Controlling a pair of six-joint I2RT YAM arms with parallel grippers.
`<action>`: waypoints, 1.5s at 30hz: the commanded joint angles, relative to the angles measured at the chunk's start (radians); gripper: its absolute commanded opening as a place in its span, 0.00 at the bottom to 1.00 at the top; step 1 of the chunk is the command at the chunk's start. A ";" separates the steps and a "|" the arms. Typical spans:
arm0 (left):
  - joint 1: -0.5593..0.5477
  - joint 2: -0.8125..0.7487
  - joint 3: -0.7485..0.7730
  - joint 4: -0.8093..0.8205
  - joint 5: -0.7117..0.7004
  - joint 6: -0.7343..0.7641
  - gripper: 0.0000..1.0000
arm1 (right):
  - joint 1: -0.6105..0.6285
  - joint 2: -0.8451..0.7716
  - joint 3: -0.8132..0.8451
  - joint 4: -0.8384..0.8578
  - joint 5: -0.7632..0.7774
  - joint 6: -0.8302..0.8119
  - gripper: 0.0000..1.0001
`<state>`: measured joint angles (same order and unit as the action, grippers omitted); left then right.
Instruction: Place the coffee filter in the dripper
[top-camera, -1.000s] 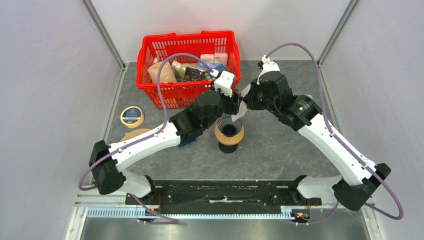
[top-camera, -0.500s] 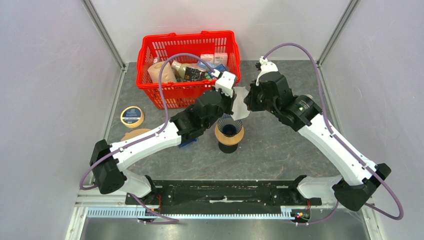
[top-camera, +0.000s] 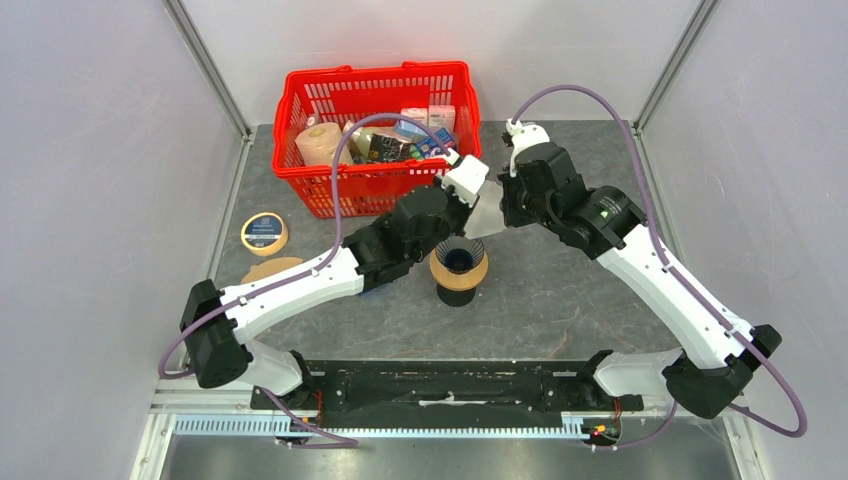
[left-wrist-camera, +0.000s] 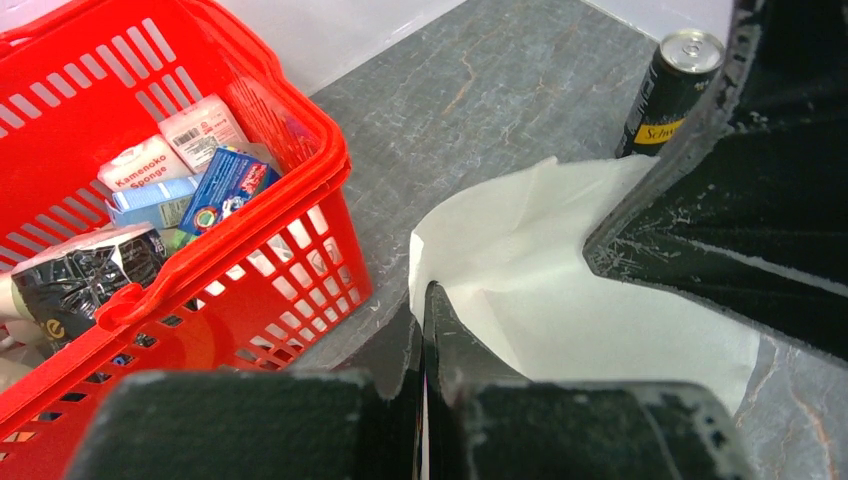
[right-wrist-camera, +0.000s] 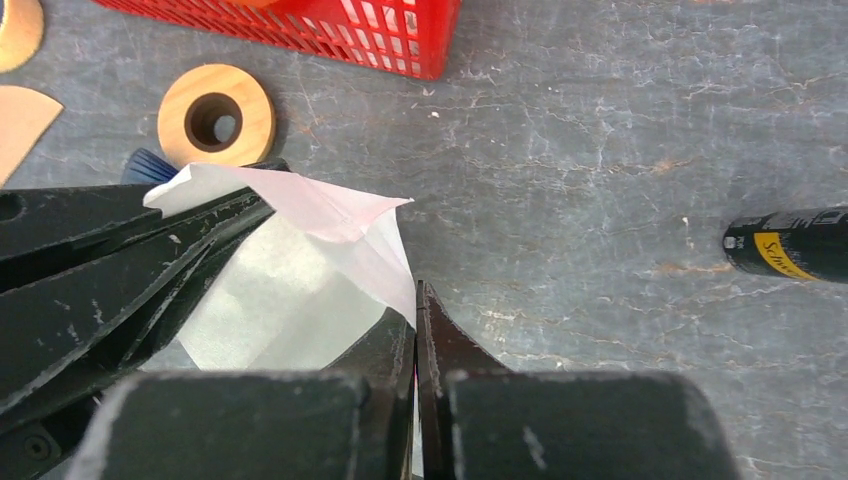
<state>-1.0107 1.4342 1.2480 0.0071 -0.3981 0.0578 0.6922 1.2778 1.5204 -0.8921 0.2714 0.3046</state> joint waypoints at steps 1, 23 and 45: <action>0.015 -0.046 -0.029 -0.053 -0.062 0.128 0.02 | -0.003 -0.021 0.042 -0.091 0.084 -0.100 0.00; 0.063 -0.137 -0.094 -0.193 0.371 0.204 0.02 | -0.005 -0.080 -0.003 -0.094 -0.315 -0.407 0.00; 0.101 -0.153 -0.056 -0.197 0.459 0.070 0.48 | -0.009 -0.009 0.076 -0.094 -0.248 -0.185 0.00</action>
<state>-0.9154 1.3003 1.1625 -0.1726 0.0437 0.1959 0.6888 1.2385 1.5208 -1.0054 -0.0502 -0.0505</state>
